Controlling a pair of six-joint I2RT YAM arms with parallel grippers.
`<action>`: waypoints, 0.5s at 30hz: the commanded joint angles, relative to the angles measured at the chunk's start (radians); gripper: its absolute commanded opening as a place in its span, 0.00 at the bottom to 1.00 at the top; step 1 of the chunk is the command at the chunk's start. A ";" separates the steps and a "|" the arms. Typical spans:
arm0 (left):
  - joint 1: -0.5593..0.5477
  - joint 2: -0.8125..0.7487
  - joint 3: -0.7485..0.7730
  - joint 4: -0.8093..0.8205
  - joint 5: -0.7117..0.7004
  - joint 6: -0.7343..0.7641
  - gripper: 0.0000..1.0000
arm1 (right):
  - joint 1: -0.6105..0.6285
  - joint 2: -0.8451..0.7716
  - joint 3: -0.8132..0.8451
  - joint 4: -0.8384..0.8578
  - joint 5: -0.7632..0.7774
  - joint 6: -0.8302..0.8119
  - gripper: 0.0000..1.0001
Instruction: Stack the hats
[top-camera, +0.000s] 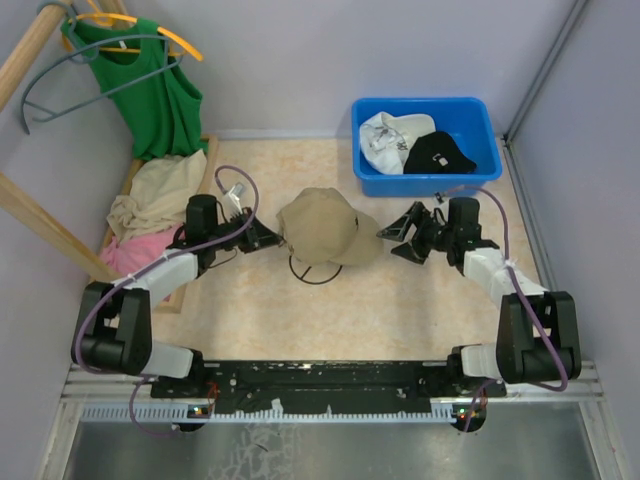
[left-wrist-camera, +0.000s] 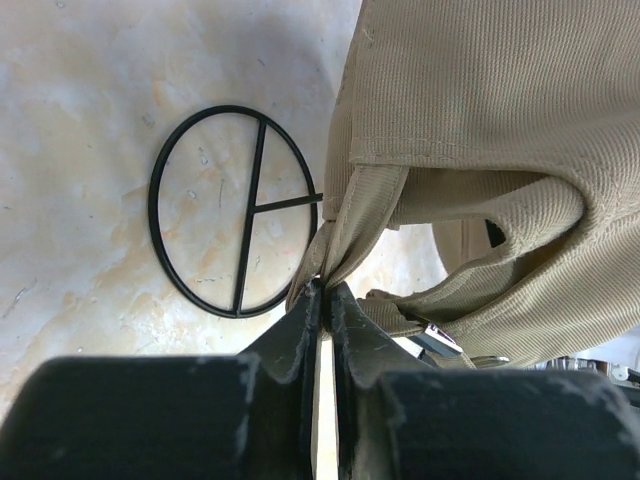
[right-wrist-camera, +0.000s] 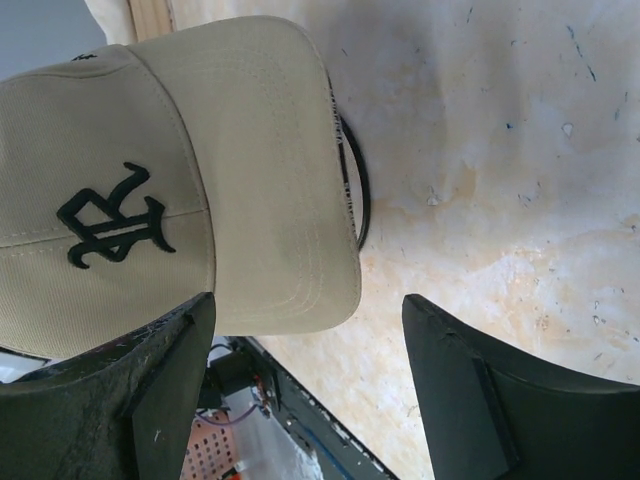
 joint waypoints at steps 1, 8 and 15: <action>0.008 0.022 -0.025 -0.016 -0.007 0.032 0.10 | -0.007 0.002 0.105 0.004 0.006 -0.008 0.75; 0.009 0.053 -0.023 -0.017 -0.008 0.049 0.11 | -0.019 0.038 0.278 -0.083 0.053 -0.058 0.75; 0.008 -0.005 0.035 -0.047 -0.022 0.033 0.38 | -0.041 0.125 0.532 -0.220 0.165 -0.152 0.77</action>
